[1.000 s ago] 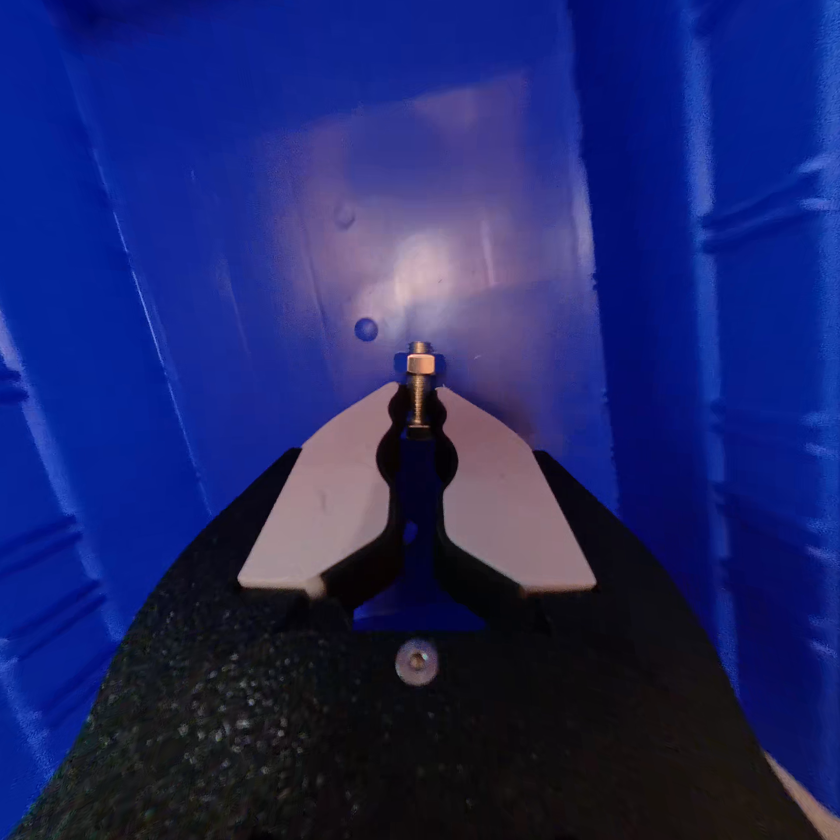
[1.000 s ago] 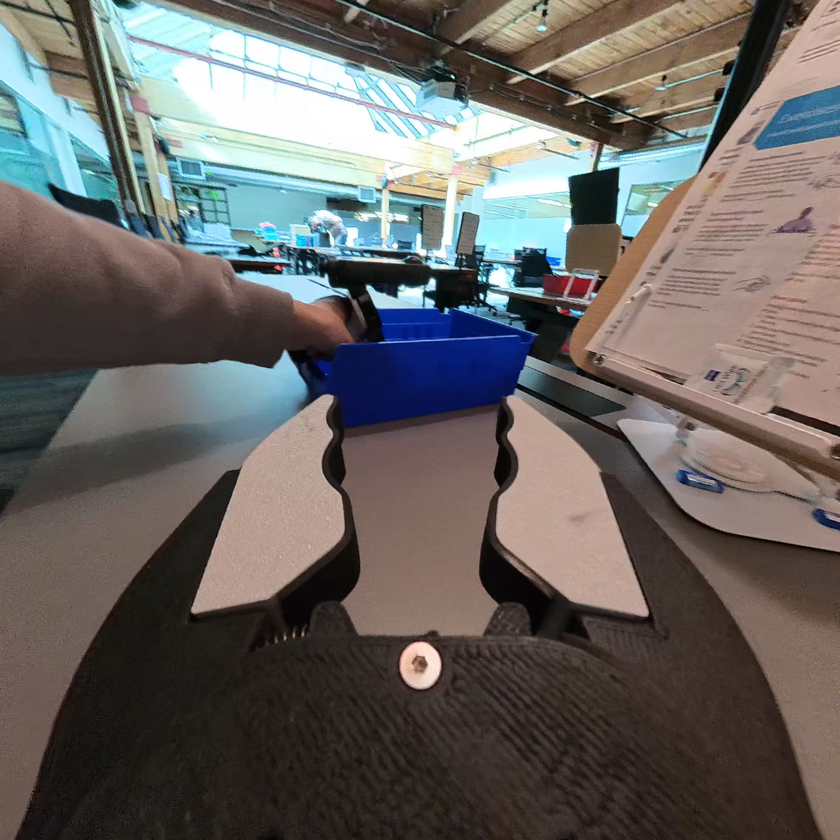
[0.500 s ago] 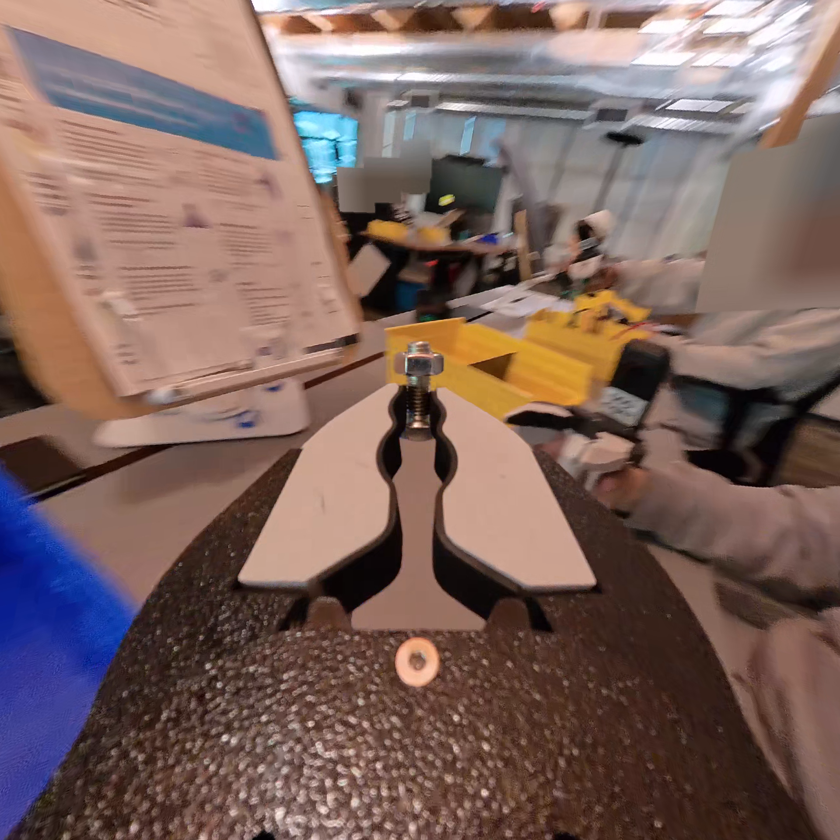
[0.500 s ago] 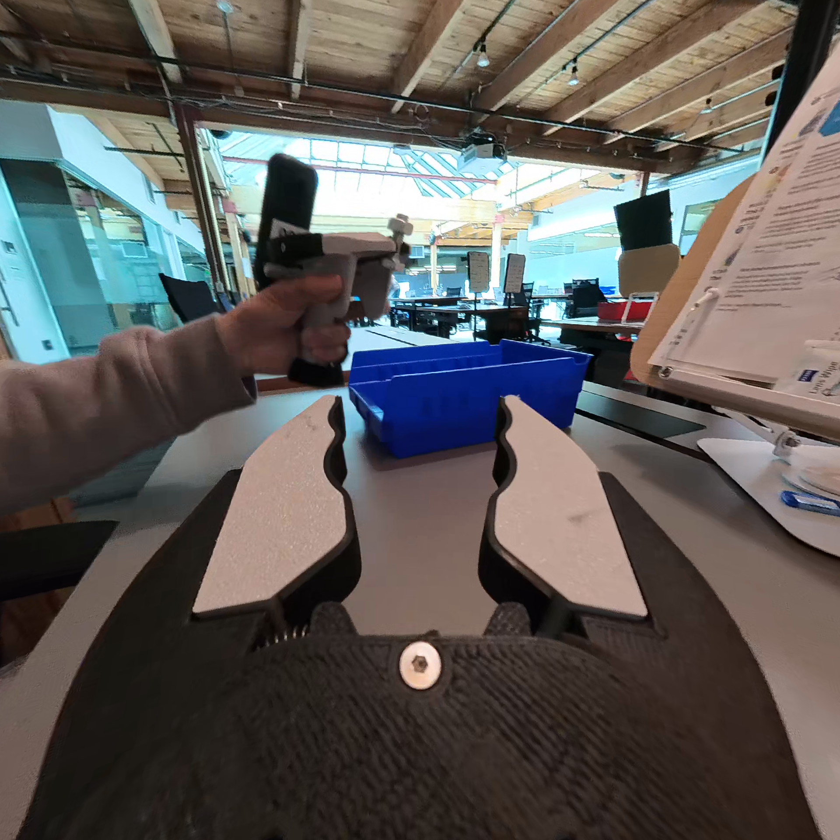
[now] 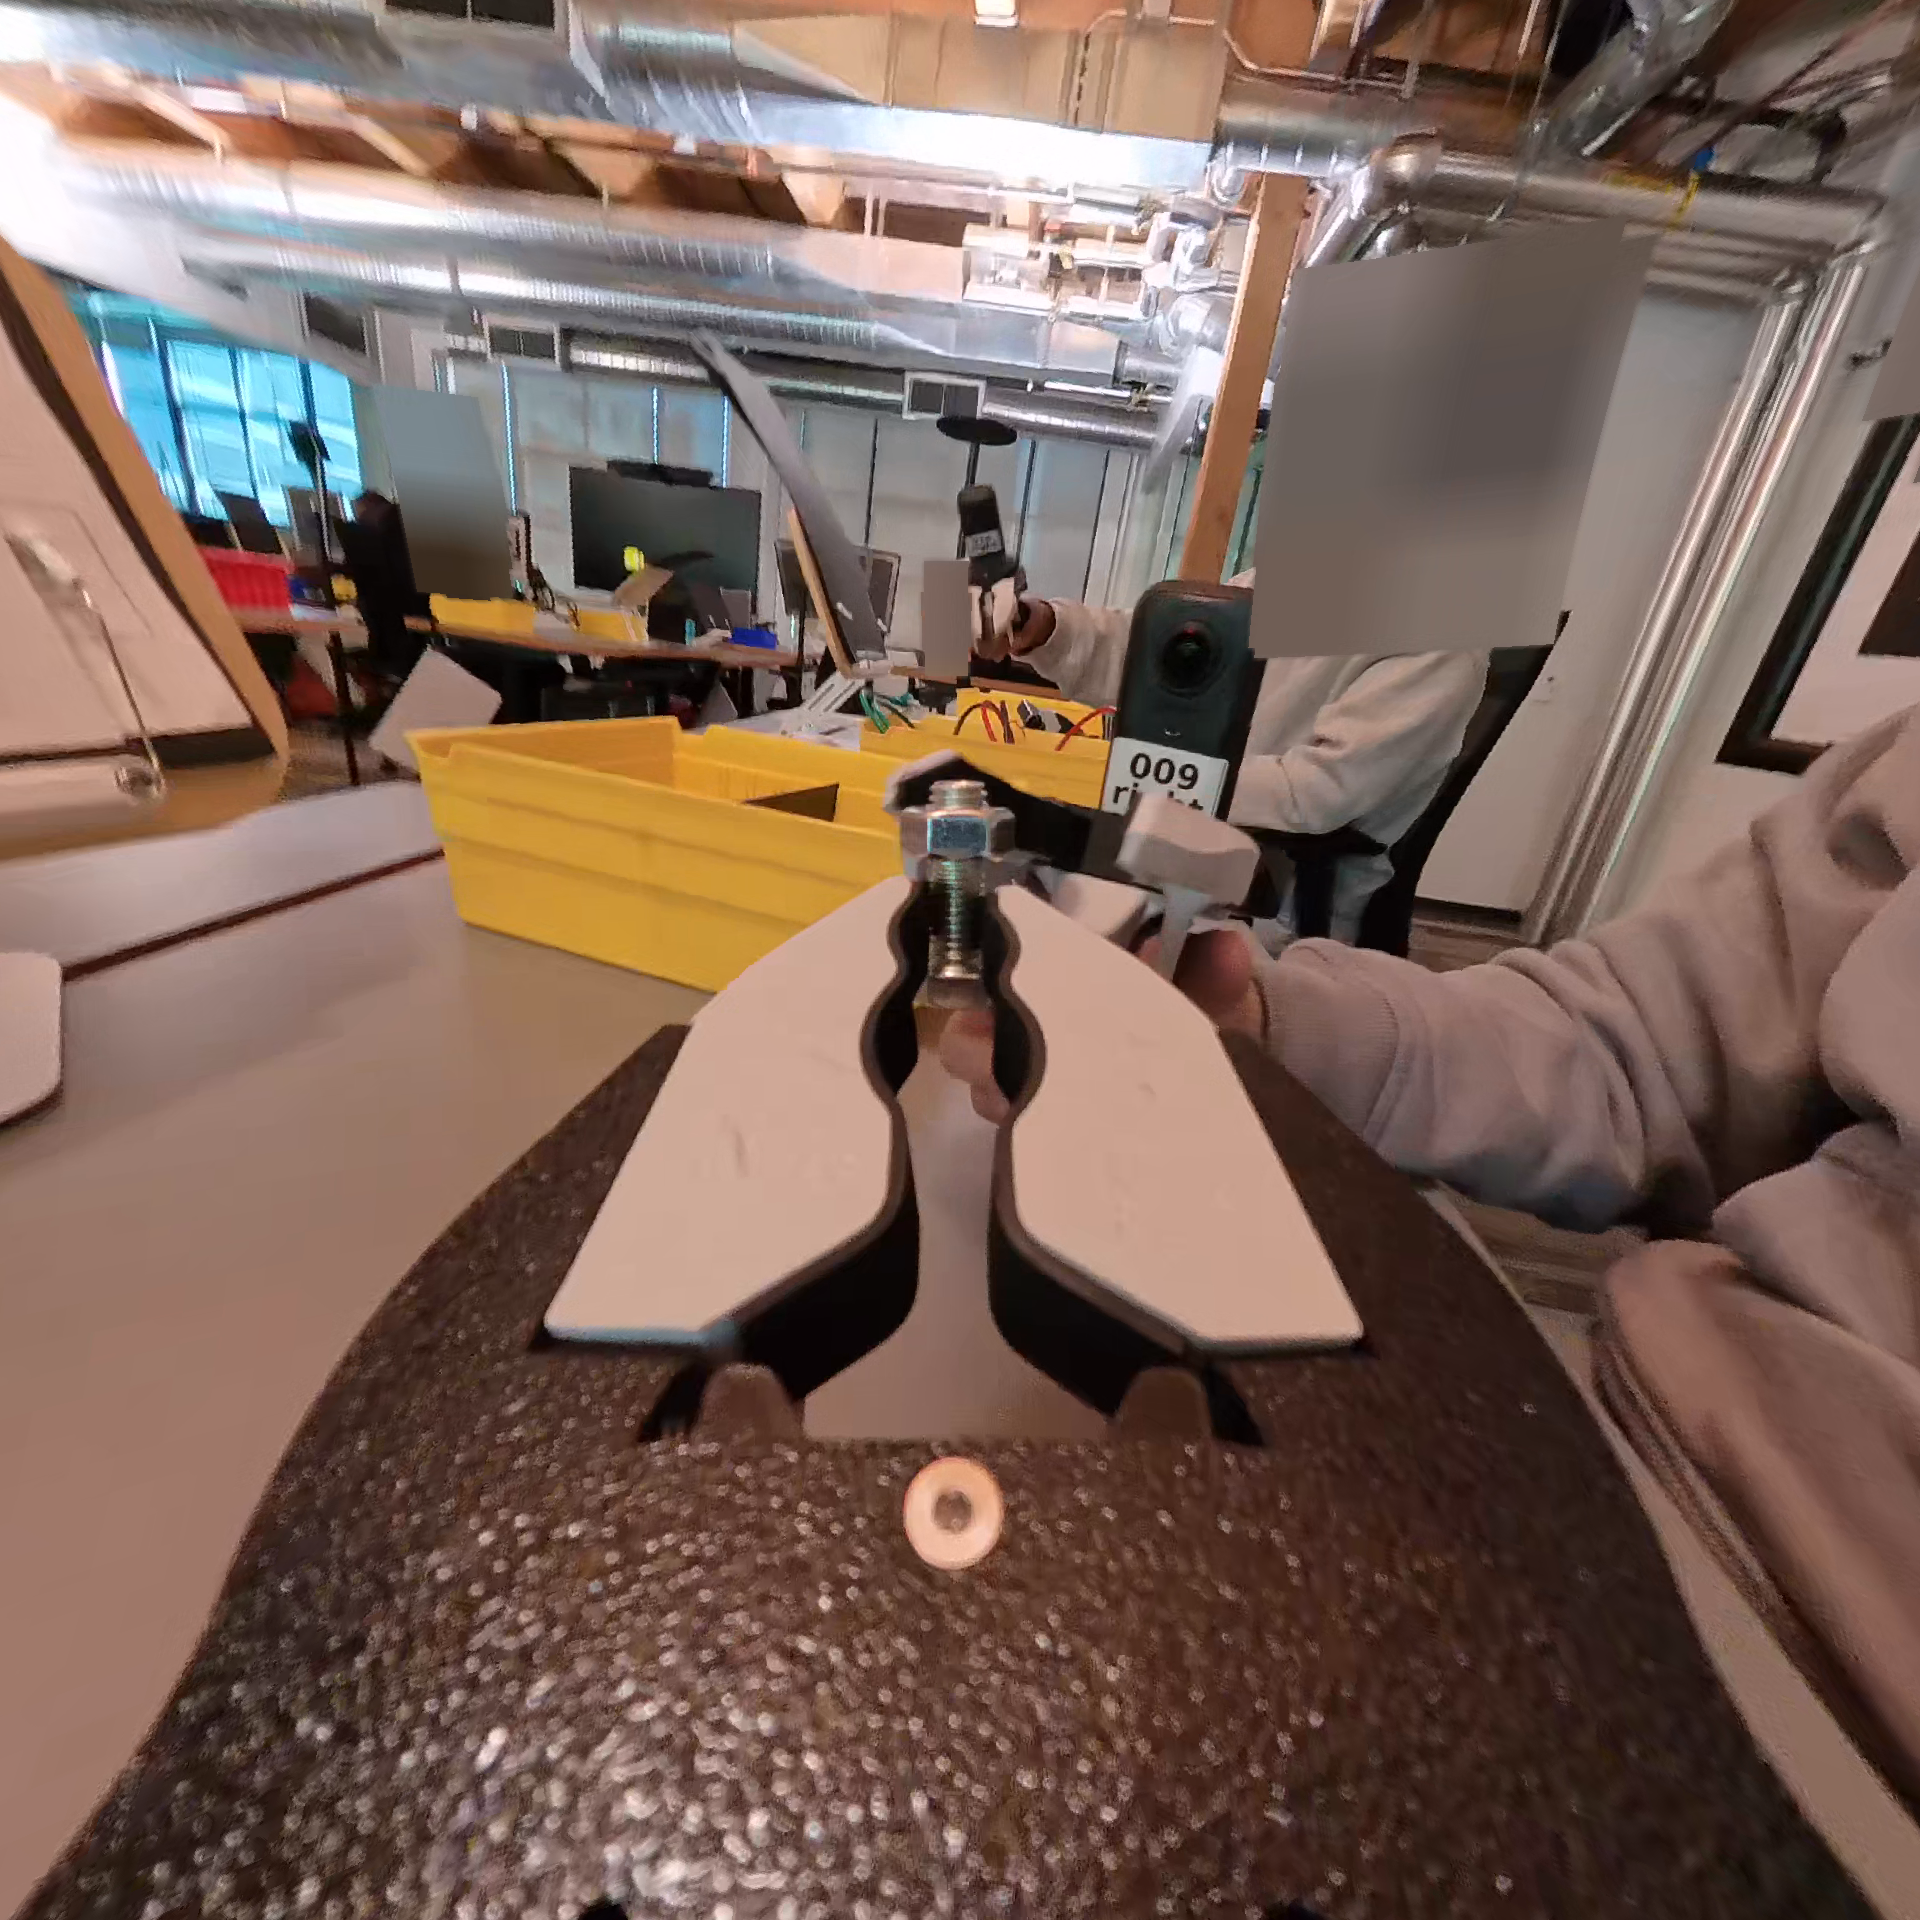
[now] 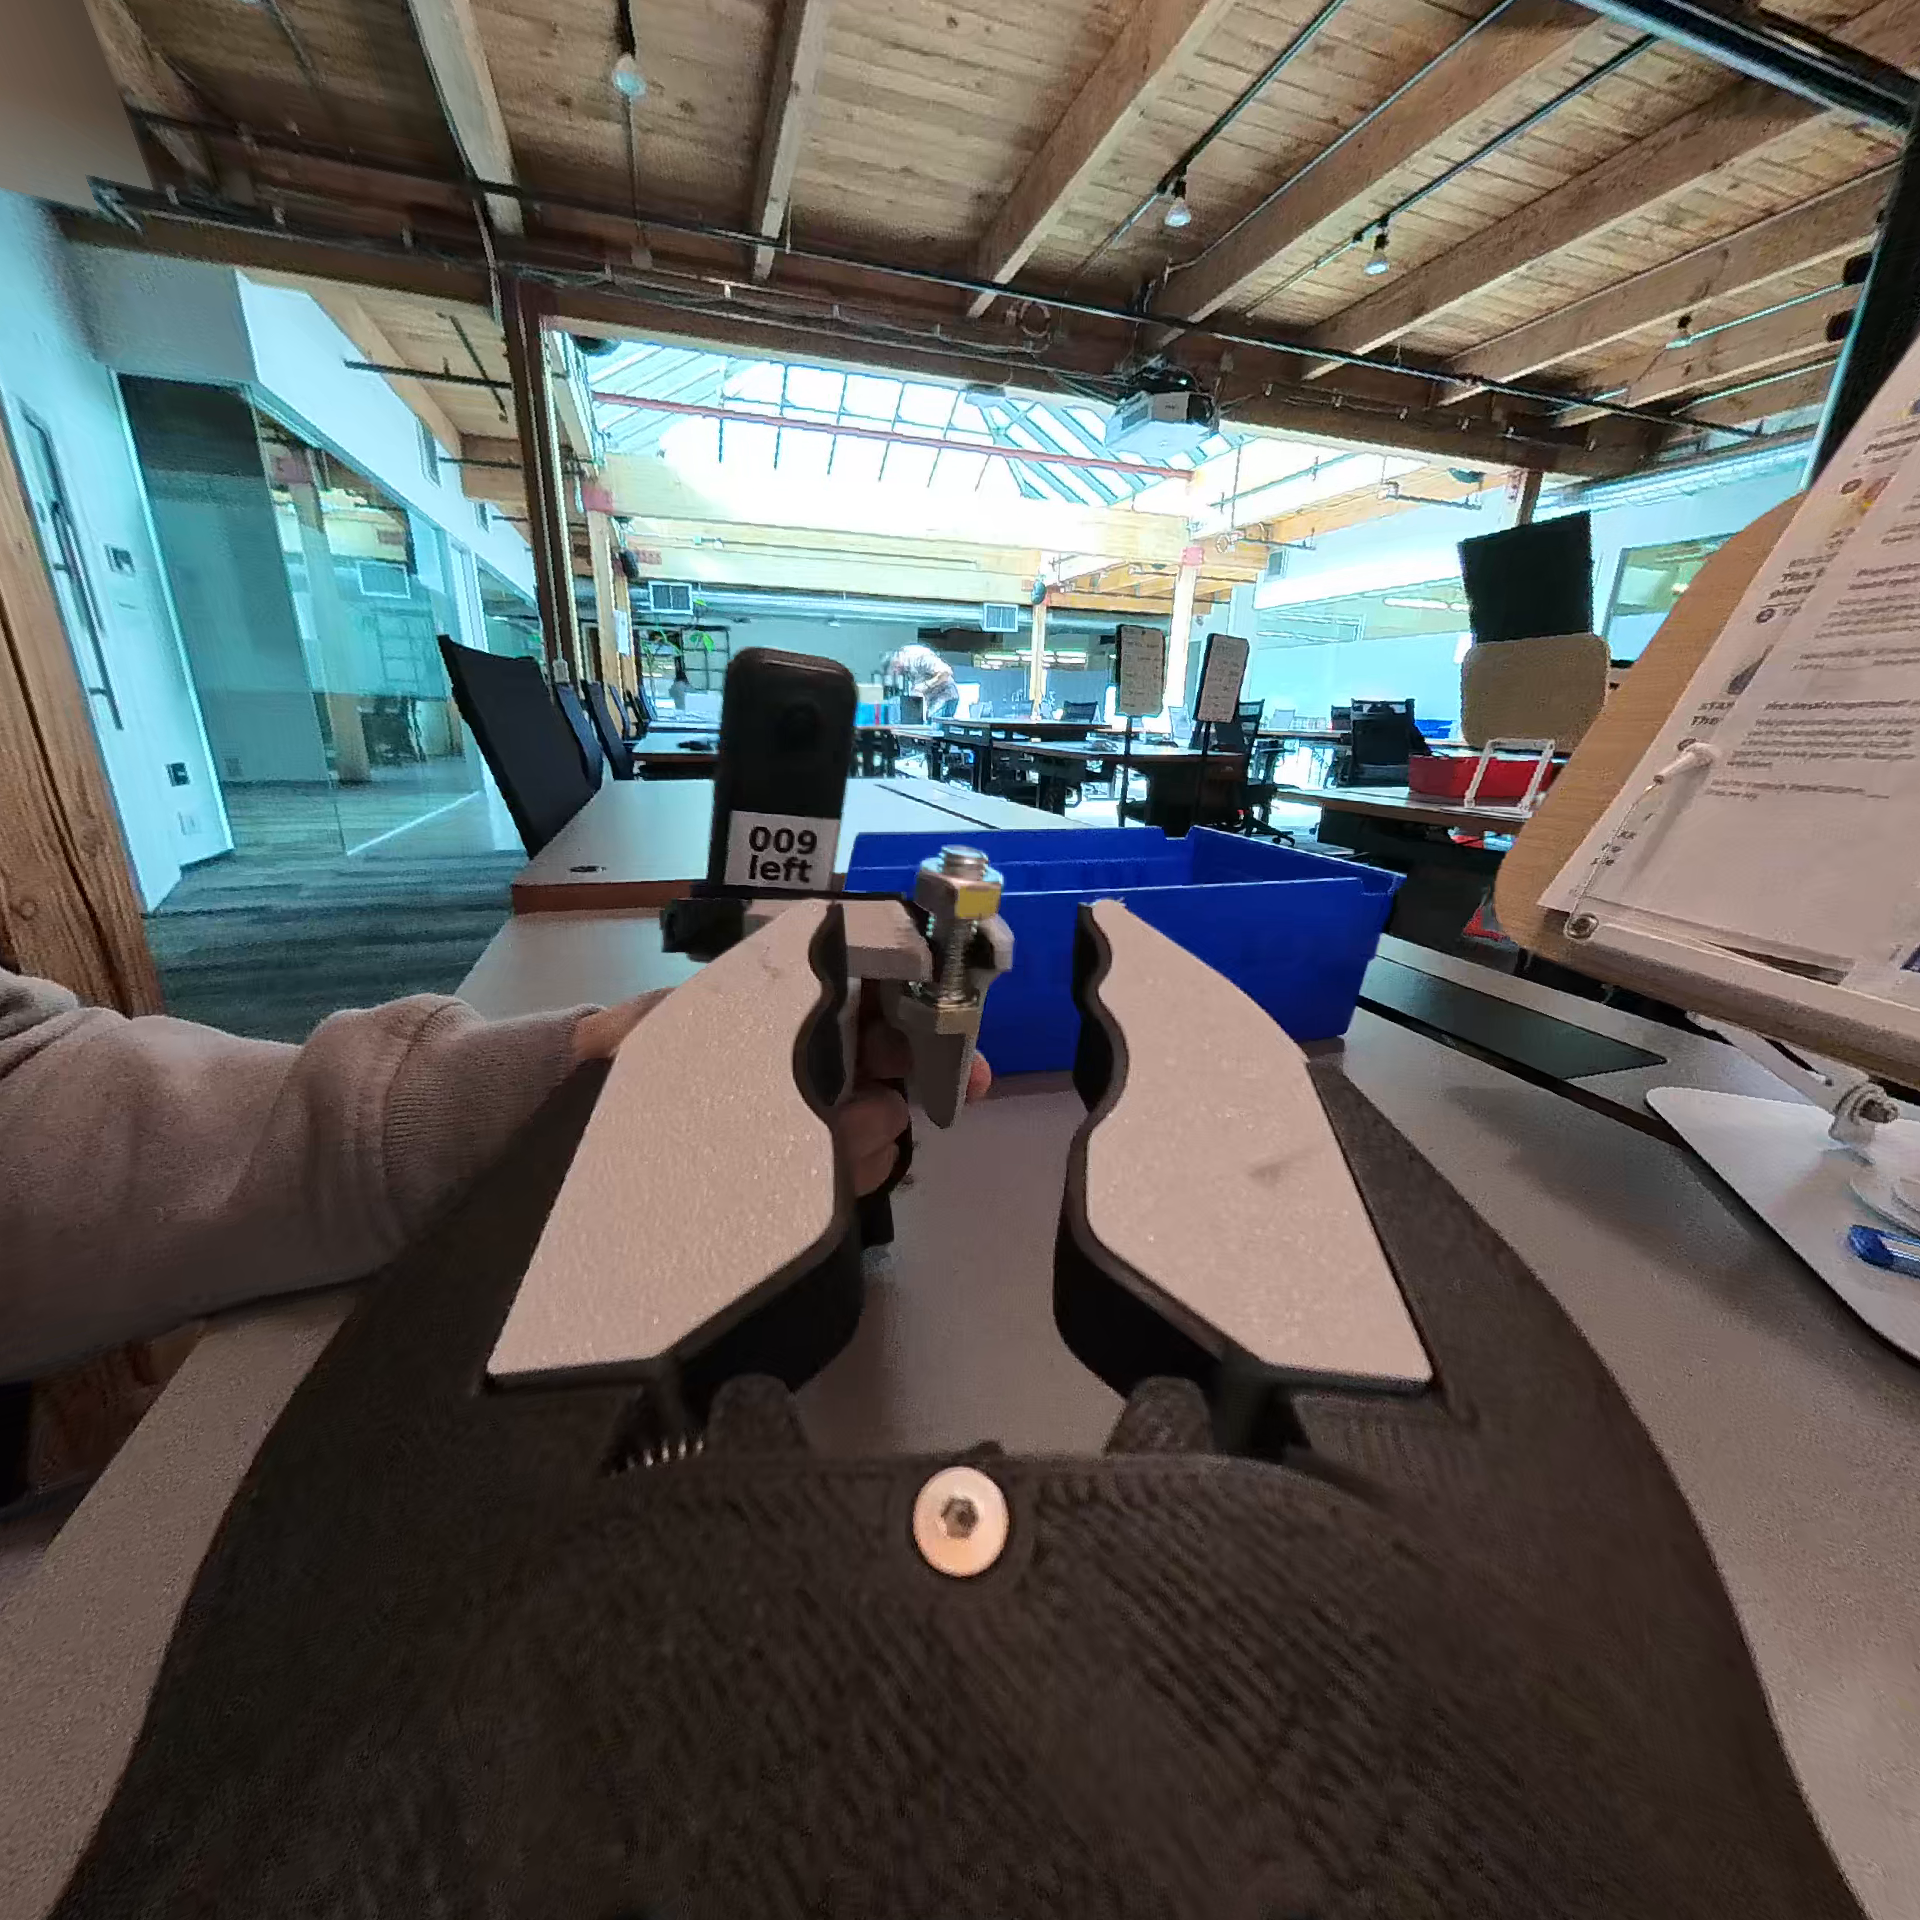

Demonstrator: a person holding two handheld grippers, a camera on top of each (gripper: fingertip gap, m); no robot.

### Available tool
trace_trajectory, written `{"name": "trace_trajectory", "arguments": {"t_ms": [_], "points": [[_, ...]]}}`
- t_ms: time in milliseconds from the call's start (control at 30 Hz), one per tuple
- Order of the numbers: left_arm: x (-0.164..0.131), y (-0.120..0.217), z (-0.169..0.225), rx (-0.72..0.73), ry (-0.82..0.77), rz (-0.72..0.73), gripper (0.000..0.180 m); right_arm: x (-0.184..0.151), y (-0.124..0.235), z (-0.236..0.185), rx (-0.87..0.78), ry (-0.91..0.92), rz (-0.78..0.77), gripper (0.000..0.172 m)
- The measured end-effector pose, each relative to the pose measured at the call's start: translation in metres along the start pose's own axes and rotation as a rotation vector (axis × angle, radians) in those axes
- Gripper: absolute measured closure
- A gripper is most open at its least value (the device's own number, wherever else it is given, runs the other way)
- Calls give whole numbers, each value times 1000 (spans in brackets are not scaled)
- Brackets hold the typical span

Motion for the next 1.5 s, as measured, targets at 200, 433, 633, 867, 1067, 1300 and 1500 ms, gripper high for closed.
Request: {"name": "trace_trajectory", "arguments": {"t_ms": [200, 433, 633, 867, 1067, 1300, 1500], "points": [[-1, -2, 11, -45, -69, 31, 172, 1, -6, -8, 18, 4, 12, 134], [-5, -8, 15, -56, -76, 18, 172, 1, -7, -12, 31, 29, 8, 142], [1, -2, 11, -27, -70, 60, 172, 6, 0, 3, -42, -40, 53, 151], [1, -3, 10, 17, -89, 57, 172, 11, 5, 6, -24, -65, 96, 136], [-7, -12, 12, 37, -125, -4, 172, 3, -6, -7, 2, 20, 16, 139], [6, -1, 9, 64, -150, 98, 172, -1, 6, 25, -176, -116, 27, 141], [-5, -9, 8, 95, -174, 11, 172, 5, -5, 0, -13, -71, 45, 129]]}}
Point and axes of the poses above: each gripper's, where its closed fingertips meet, y back along the fingers, x out of its top, z = x × y across the jaws, the point moved 4 cm from there along y, back along the fingers, and after that the axes turned 8 degrees about y, right-handed, at the moved point
